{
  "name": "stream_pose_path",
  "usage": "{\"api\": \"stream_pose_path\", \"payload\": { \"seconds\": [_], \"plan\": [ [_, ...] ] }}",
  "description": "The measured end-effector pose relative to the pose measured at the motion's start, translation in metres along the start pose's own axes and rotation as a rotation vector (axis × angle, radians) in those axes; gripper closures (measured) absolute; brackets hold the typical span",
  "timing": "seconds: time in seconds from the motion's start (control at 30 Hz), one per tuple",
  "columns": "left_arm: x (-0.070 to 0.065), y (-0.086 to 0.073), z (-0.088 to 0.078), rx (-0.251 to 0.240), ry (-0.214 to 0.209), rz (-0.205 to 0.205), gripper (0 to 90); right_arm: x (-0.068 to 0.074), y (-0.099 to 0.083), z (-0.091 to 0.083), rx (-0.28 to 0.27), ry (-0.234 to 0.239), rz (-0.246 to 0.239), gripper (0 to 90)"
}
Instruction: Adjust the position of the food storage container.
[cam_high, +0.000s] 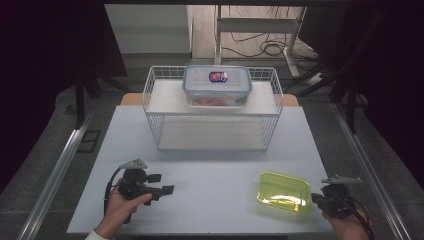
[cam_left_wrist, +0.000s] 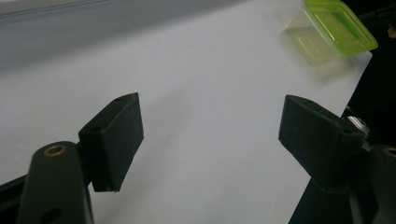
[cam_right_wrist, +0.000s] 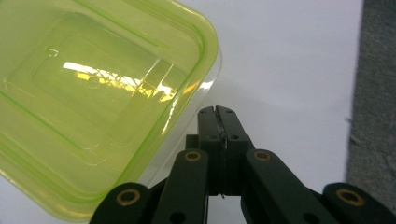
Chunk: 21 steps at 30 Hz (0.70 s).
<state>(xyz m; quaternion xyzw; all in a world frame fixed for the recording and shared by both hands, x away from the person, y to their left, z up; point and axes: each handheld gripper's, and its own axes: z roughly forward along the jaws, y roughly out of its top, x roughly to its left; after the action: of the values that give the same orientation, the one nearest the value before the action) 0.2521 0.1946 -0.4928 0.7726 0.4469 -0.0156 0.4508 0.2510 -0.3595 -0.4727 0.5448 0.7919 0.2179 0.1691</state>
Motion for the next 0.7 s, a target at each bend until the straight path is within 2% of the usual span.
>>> {"api": "stream_pose_path", "payload": {
  "seconds": [0.1, 0.23, 0.27, 0.3, 0.33, 0.43, 0.47, 0.5, 0.57, 0.6, 0.63, 0.67, 0.7],
  "plan": [
    [0.000, 0.000, 0.001, 0.004, 0.000, 0.002, 21.2, 0.004, 0.003, 0.002, -0.006, 0.008, -0.006, 89.2],
    [0.002, -0.001, 0.002, 0.006, -0.003, -0.009, 21.2, 0.014, 0.010, 0.008, -0.005, 0.025, -0.028, 89.2],
    [0.003, -0.001, 0.002, 0.007, -0.001, -0.011, 21.4, 0.022, 0.013, 0.011, -0.007, 0.032, -0.039, 89.2],
    [0.003, -0.002, 0.002, 0.007, 0.000, -0.011, 21.4, 0.022, 0.013, 0.011, -0.007, 0.032, -0.039, 89.2],
    [0.003, -0.001, 0.002, 0.007, -0.001, -0.010, 21.4, 0.030, 0.015, 0.014, -0.009, 0.043, -0.057, 89.2],
    [0.003, -0.001, 0.002, 0.006, -0.001, -0.012, 21.3, 0.044, 0.020, 0.018, -0.009, 0.054, -0.085, 89.2],
    [0.004, -0.001, 0.003, 0.007, 0.000, -0.012, 21.3, 0.044, 0.020, 0.018, -0.009, 0.054, -0.085, 89.2],
    [0.004, -0.001, 0.003, 0.008, 0.002, -0.015, 21.3, 0.055, 0.026, 0.022, -0.010, 0.065, -0.108, 89.2],
    [0.004, -0.002, 0.003, 0.008, 0.002, -0.015, 21.3, 0.059, 0.027, 0.024, -0.011, 0.070, -0.115, 89.2],
    [0.004, -0.001, 0.003, 0.009, 0.003, -0.013, 21.3, 0.071, 0.034, 0.027, -0.024, 0.088, -0.138, 89.1],
    [0.004, -0.001, 0.003, 0.008, 0.002, -0.015, 21.3, 0.071, 0.034, 0.027, -0.024, 0.088, -0.138, 89.1],
    [0.004, -0.001, 0.003, 0.008, 0.001, -0.014, 21.3, 0.083, 0.040, 0.031, -0.027, 0.092, -0.166, 89.1],
    [0.004, -0.001, 0.003, 0.008, 0.002, -0.015, 21.3, 0.083, 0.040, 0.031, -0.027, 0.092, -0.166, 89.1]
  ]
}}
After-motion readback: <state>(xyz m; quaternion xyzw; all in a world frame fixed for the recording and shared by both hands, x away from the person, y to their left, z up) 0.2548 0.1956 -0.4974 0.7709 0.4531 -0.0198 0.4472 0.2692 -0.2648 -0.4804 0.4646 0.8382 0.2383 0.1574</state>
